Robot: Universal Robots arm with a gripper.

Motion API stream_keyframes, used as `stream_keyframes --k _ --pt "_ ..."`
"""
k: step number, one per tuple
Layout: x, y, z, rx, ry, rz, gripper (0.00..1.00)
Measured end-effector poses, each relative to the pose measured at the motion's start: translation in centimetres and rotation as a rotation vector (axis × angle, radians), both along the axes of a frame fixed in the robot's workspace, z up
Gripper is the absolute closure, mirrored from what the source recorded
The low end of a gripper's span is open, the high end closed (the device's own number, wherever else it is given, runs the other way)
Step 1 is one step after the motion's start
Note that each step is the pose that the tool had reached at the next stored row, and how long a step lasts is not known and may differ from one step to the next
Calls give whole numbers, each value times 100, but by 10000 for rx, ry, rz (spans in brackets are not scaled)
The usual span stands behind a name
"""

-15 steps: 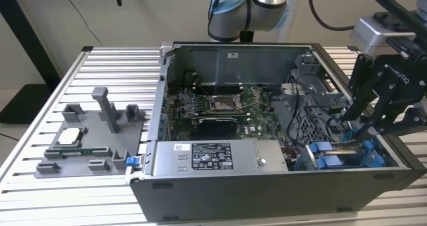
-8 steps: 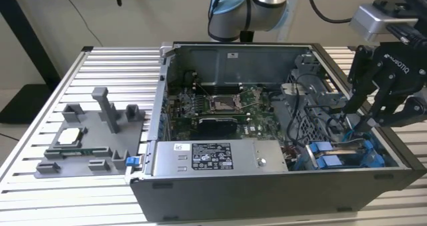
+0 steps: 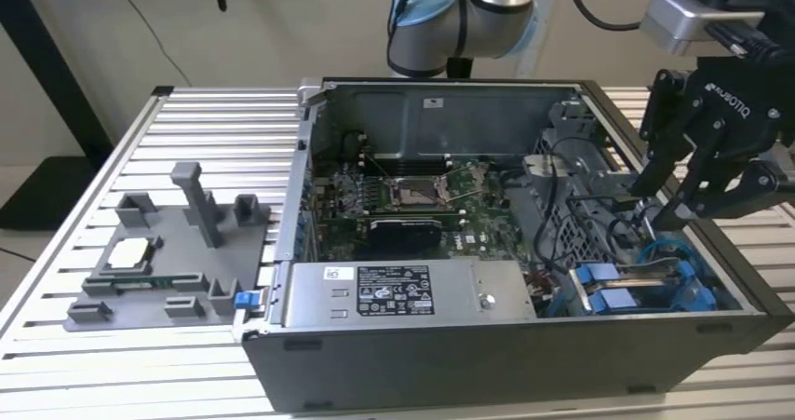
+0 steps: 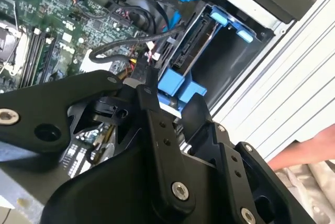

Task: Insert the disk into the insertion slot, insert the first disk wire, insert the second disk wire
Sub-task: 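Insert the first disk wire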

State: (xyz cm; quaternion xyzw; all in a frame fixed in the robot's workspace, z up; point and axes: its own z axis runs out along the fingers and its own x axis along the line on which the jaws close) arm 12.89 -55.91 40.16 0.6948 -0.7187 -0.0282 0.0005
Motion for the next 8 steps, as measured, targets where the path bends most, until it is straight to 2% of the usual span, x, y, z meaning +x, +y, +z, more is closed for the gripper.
stream_keyframes --k 3,8 --pt "-36 29 0 -2 0 90 0" --pt "-44 69 -14 -4 -14 518 0"
